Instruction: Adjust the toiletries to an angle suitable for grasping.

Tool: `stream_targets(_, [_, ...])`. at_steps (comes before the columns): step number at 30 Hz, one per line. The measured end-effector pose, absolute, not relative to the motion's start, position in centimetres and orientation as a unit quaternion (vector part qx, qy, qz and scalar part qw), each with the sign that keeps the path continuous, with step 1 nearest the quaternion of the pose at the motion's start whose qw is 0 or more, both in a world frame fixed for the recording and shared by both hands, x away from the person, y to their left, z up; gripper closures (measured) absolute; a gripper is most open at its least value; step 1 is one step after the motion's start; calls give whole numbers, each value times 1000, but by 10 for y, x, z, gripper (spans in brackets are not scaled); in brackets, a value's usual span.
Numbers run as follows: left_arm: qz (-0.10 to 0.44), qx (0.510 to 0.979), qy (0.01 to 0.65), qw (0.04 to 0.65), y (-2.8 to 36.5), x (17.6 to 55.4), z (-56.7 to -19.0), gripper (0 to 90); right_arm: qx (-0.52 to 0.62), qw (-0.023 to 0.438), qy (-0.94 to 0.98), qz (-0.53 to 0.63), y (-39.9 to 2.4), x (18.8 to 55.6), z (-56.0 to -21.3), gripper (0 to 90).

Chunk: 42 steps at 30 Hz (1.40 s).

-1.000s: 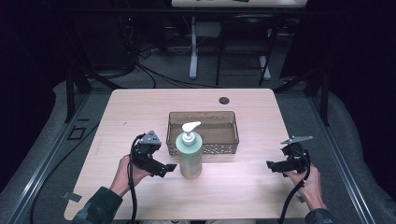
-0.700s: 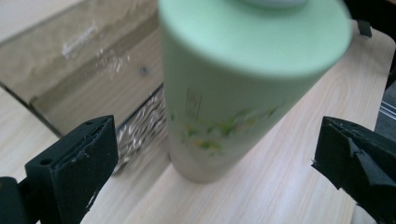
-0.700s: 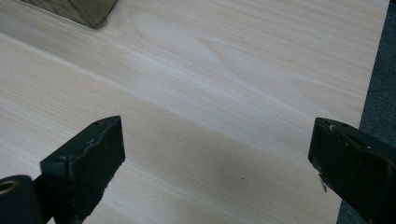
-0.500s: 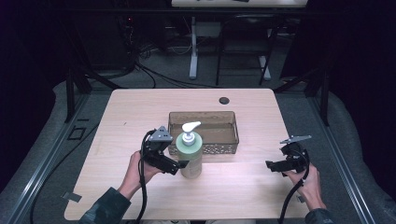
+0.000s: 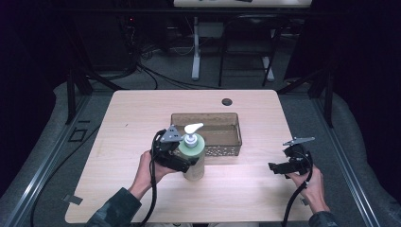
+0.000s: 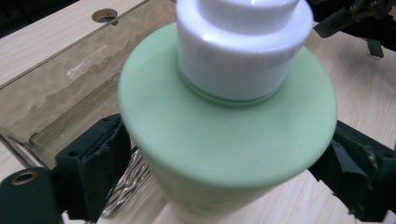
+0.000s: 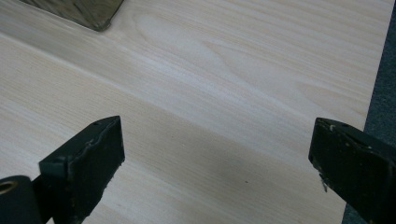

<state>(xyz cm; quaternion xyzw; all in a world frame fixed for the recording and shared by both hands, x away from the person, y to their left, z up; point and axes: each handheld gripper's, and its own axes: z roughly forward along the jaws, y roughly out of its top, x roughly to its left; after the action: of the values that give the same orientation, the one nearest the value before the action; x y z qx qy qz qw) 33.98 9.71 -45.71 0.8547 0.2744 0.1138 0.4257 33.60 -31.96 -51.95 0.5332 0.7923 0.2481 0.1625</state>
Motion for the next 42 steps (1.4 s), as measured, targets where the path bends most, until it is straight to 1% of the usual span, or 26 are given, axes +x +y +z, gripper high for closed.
stream_targets(14, [117, 854, 271, 428, 91, 342, -459, 119, 535, 161, 791, 249, -320, 336, -519, 32])
stream_targets(25, [107, 860, 241, 436, 78, 343, -460, 121, 536, 163, 790, 248, -324, 334, -516, 36])
stream_targets(42, [82, 875, 198, 434, 52, 357, -458, 122, 533, 169, 794, 239, -326, 333, -515, 41])
